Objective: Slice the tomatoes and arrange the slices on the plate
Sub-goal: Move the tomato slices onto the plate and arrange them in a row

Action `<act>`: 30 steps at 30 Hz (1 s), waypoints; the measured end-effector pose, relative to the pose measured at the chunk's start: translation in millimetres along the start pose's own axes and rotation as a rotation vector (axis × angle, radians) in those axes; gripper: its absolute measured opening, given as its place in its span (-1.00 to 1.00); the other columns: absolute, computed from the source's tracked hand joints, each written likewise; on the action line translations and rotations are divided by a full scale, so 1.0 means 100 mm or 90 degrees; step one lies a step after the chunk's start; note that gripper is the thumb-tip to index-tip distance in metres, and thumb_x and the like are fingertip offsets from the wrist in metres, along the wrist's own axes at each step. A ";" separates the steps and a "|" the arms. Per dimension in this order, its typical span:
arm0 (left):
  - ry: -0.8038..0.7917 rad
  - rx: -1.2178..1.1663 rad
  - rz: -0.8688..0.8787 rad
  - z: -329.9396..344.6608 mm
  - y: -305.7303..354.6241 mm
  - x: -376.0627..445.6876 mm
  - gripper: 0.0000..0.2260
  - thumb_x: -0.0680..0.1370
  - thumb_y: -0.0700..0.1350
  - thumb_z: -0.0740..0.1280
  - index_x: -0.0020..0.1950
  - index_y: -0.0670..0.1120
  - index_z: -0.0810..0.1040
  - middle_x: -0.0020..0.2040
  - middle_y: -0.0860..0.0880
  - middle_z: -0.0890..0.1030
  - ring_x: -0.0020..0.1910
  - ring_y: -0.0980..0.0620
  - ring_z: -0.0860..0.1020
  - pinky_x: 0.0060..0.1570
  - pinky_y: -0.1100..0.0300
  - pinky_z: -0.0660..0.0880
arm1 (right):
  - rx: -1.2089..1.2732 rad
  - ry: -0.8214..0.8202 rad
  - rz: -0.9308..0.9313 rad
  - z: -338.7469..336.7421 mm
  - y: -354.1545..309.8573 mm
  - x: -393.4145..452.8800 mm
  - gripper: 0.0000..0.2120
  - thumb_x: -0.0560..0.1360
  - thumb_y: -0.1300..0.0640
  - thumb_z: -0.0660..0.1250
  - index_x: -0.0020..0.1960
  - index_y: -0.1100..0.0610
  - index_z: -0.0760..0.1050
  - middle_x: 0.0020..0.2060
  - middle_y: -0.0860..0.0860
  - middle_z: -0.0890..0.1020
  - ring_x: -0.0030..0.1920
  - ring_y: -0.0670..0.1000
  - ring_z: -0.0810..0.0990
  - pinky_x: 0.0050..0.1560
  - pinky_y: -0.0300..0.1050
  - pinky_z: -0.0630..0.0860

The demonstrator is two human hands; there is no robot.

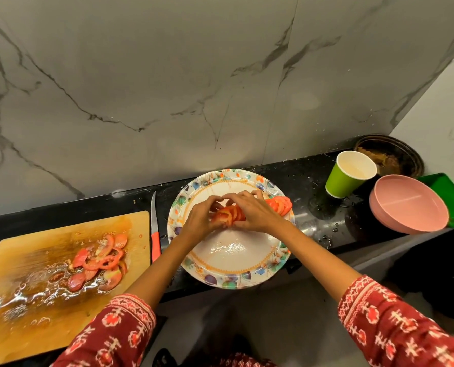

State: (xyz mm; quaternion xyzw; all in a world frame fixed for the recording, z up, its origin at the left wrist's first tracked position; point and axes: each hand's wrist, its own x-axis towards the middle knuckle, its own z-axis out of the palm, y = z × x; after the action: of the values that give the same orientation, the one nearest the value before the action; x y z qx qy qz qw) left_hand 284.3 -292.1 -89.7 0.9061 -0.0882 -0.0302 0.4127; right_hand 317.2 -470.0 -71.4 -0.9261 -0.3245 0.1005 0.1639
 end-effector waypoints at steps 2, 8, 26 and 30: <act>-0.001 -0.009 -0.008 0.00 -0.01 -0.01 -0.38 0.32 -0.18 0.53 0.32 -0.17 0.37 0.14 -0.17 0.56 0.13 -0.08 0.54 0.14 0.14 0.49 | 0.011 -0.008 0.003 -0.03 0.00 0.02 -0.30 0.43 -0.07 0.40 0.46 0.03 0.16 0.28 0.00 0.48 0.35 0.03 0.32 0.35 0.03 0.05; 0.102 -0.063 -0.044 -0.40 -0.18 -0.32 -0.43 0.34 -0.22 0.50 0.32 -0.13 0.42 0.23 -0.11 0.52 0.22 0.00 0.47 0.17 0.14 0.45 | 0.109 0.092 0.006 -0.16 -0.09 0.00 -0.29 0.38 -0.06 0.46 0.43 0.01 0.23 0.25 0.02 0.50 0.31 0.06 0.40 0.37 0.15 0.21; 0.366 0.037 -0.211 -2.21 -1.62 -2.65 -0.78 0.47 -0.29 0.37 0.10 -0.15 0.58 -0.03 0.03 0.60 -0.05 0.12 0.55 -0.06 0.36 0.47 | 0.046 0.081 0.250 0.90 -2.71 0.72 -0.55 0.46 -0.17 0.32 0.11 0.19 0.43 -0.03 0.11 0.60 0.03 0.14 0.56 -0.14 -0.08 0.42; 0.334 0.019 -0.190 -2.31 -1.83 -2.76 -0.79 0.48 -0.29 0.36 0.08 -0.11 0.59 -0.06 0.04 0.61 -0.07 0.13 0.56 -0.07 0.30 0.52 | 0.125 0.048 0.297 0.96 -2.79 0.77 -0.54 0.39 0.01 0.47 0.17 0.16 0.41 -0.03 0.07 0.59 0.00 0.09 0.56 -0.18 -0.10 0.43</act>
State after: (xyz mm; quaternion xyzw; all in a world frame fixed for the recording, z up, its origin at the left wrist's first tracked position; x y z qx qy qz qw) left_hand 67.1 48.5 -80.6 0.8918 0.1555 0.1458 0.3990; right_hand 189.9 -192.9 -64.0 -0.9587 -0.0841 0.1322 0.2372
